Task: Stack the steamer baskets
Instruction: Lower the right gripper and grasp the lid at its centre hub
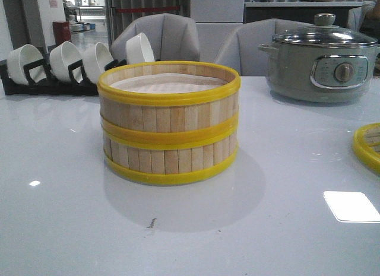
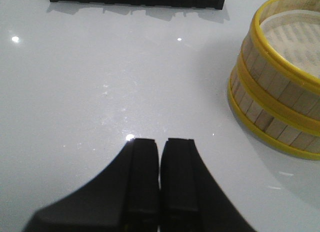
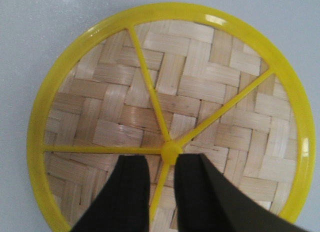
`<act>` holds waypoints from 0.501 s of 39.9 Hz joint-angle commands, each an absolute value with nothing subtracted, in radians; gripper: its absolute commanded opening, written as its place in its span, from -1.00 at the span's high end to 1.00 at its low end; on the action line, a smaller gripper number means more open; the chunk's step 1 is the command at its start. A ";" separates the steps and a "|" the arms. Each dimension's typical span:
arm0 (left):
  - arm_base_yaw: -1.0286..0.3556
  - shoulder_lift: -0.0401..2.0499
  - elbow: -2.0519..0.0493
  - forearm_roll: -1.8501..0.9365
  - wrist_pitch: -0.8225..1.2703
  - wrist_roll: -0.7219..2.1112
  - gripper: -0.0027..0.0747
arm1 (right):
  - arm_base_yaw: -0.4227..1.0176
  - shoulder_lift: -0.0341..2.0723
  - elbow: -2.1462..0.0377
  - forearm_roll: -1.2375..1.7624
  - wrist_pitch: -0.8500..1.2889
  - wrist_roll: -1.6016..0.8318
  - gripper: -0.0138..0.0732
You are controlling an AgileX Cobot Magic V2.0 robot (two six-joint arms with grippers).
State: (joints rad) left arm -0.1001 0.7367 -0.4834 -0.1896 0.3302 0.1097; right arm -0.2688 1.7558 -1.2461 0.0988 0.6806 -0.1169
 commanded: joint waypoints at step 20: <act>-0.109 0.735 -0.514 -0.194 0.253 0.112 0.71 | -0.274 1.742 -1.281 0.091 0.642 -0.129 -0.15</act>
